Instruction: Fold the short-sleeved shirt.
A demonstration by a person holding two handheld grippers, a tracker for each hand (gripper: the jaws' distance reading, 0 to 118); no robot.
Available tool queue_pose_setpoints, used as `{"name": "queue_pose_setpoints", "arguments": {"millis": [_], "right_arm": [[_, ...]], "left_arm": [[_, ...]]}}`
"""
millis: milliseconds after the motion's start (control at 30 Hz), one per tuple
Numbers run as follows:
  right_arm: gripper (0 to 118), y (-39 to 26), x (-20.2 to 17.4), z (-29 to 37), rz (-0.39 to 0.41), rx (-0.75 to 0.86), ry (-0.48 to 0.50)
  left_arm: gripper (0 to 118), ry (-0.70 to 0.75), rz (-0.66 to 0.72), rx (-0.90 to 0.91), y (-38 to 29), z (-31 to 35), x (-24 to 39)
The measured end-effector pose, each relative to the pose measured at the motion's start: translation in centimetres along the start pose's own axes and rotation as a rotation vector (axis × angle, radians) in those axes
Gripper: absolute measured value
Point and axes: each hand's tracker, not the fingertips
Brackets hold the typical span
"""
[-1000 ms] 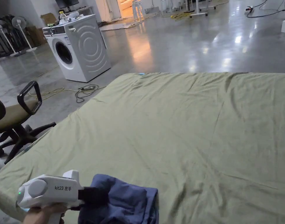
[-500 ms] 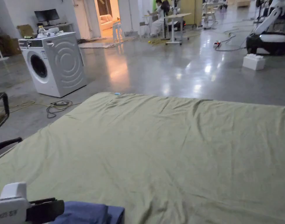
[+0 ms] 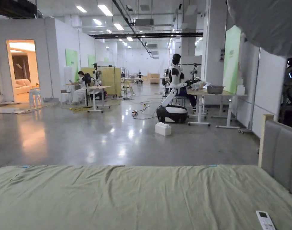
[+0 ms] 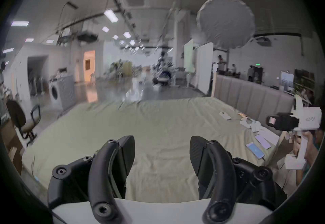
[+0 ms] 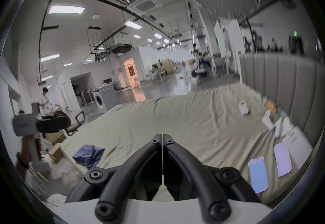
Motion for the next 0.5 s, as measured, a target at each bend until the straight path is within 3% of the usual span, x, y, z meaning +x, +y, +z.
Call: {"name": "queue_pose_setpoints", "arguments": {"millis": [100,167,200,300,367,500], "right_arm": [[1,0.8,0.6,1.5,0.058,0.091,-0.027],[1,1.1,0.8,2.1,0.053,0.128,-0.058],[1,1.1,1.0,2.4,0.059,0.130,-0.074],[1,1.5,0.6,3.4,0.094,0.138,-0.086],[1,1.7,0.3,4.0,0.102,0.139,-0.084],[1,2.0,-0.4,5.1,0.072,0.137,-0.041]], "left_arm": [[55,-0.018,-0.021,0.063,0.8,1.9,3.3],[39,-0.008,-0.019,0.101,0.9,2.8,4.3],[25,0.004,-0.022,0.121,1.0,3.1,5.2],[18,0.028,-0.044,0.151,1.0,3.7,6.7],[2,-0.024,-0.040,0.156,0.8,4.0,7.5],[2,-0.048,-0.034,0.163,0.0,4.6,8.6]]}}
